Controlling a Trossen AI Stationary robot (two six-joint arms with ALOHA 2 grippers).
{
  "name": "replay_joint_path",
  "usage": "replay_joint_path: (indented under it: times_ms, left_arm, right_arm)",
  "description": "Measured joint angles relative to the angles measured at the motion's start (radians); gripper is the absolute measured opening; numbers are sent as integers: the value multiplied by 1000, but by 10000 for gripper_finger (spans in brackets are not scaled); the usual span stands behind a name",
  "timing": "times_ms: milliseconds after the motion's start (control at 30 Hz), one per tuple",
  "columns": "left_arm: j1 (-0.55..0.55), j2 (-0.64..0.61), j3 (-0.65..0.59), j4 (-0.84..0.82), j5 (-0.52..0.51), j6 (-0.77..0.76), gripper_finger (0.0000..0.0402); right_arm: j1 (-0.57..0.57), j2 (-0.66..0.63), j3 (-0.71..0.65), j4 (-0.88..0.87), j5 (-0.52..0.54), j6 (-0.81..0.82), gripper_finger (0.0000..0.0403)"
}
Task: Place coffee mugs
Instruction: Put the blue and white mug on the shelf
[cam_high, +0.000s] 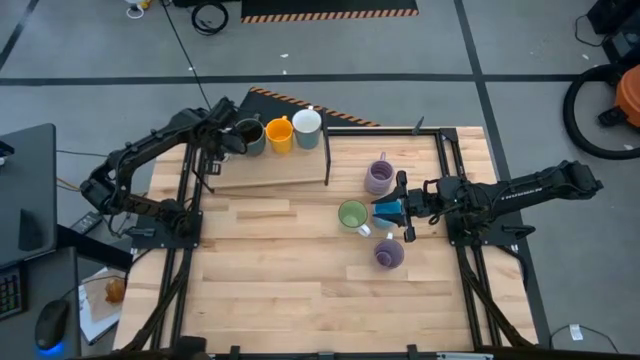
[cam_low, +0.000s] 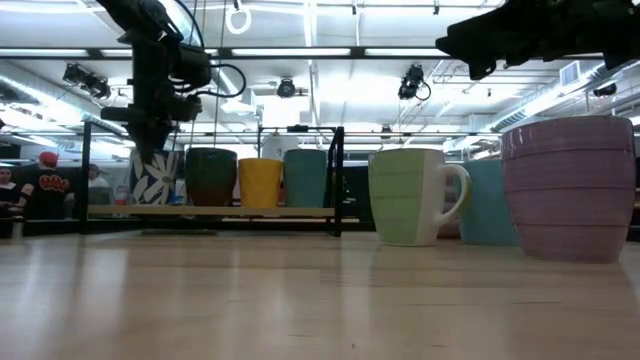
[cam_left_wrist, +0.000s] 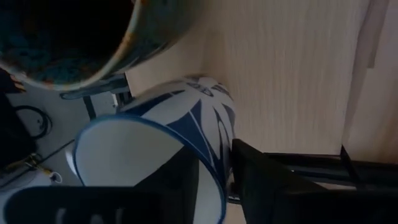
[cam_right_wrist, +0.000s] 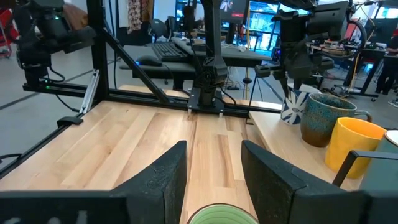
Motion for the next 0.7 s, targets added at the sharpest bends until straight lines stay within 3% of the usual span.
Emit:
replay_joint_path:
  times_ms: [333, 700]
  left_arm:
    - [-23, 0, 0, 1, -42, -20, 63]
    - [-23, 0, 0, 6, -48, -62, 92]
  right_arm:
    - [0, 0, 0, 0, -1, 0, 158]
    - [0, 0, 0, 0, -3, 7, 158]
